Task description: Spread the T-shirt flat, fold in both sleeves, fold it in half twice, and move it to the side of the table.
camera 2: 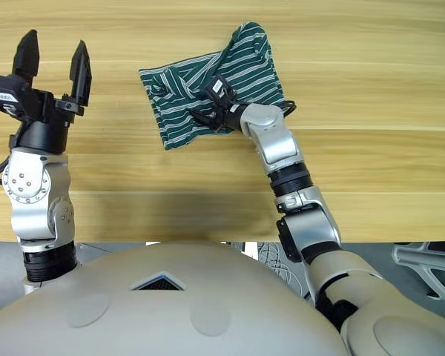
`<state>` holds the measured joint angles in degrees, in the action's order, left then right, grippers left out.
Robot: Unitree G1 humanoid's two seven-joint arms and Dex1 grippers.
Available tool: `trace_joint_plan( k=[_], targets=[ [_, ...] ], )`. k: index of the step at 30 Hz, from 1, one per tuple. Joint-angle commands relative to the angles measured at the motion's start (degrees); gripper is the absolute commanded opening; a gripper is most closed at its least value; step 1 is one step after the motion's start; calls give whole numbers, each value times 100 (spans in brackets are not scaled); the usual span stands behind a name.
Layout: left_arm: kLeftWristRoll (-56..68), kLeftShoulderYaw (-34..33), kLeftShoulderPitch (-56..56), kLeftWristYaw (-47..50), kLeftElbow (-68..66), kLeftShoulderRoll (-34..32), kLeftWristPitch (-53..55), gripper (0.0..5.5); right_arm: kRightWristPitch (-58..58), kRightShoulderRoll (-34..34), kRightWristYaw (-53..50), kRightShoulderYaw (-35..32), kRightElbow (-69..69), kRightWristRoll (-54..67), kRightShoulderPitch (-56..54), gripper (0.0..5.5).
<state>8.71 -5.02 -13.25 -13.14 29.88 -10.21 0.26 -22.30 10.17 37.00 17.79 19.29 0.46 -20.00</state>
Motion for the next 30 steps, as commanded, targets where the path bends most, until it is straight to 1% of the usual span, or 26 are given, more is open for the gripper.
trace_joint_plan(
  k=[1, 4, 6, 8, 9, 10, 12, 13, 14, 16, 19, 21, 24, 27, 30],
  targets=[
    [18, -19, -54, 70, 70, 32, 32, 343, -46, 15, -48, 347, 230, -278, 298, 322],
    [40, -96, -23, 77, 28, 10, 28, 343, 76, -32, 89, 495, 414, -302, 204, 322],
    [111, -198, 51, 75, 72, -29, 95, 343, 374, 388, 1024, 988, 130, -301, 272, 322],
    [105, -254, 214, 112, 127, -47, 166, 343, 1480, 1233, 2118, 1543, -301, -518, 403, 322],
    [120, -243, 317, 123, 164, -39, 213, 343, 1917, 1757, 2720, 1651, -638, -453, 562, 322],
    [142, -208, 418, 128, 212, -27, 278, 343, 2481, 2420, 3326, 1661, -956, -325, 778, 322],
    [192, -158, 508, 124, 292, -15, 357, 343, 3421, 3535, 4212, 1415, -1093, -58, 1038, 322],
    [220, -175, 503, 121, 319, -14, 371, 343, 3658, 3811, 4402, 1133, -868, 113, 964, 322],
    [269, -232, 463, 129, 339, -2, 370, 343, 3719, 3931, 4543, 784, -517, 389, 744, 322],
    [417, -380, 422, 150, 353, 21, 378, 343, 3590, 3836, 4768, 171, 181, 1058, 160, 322],
    [497, -470, 449, 149, 341, -14, 400, 343, 3394, 3336, 4946, -227, 947, 1491, -482, 322],
    [504, -485, 471, 128, 320, -48, 405, 343, 3374, 3046, 4939, -205, 1136, 1440, -527, 322],
    [515, -515, 445, 127, 360, -70, 433, 343, 3643, 2845, 4893, 73, 1330, 1019, -220, 322],
    [479, -482, 380, 145, 423, -62, 463, 343, 3768, 2882, 4981, 33, 1483, 869, -181, 322],
    [411, -410, 327, 185, 456, -15, 474, 343, 3839, 3092, 5123, -226, 1848, 831, -566, 322]
  ],
)
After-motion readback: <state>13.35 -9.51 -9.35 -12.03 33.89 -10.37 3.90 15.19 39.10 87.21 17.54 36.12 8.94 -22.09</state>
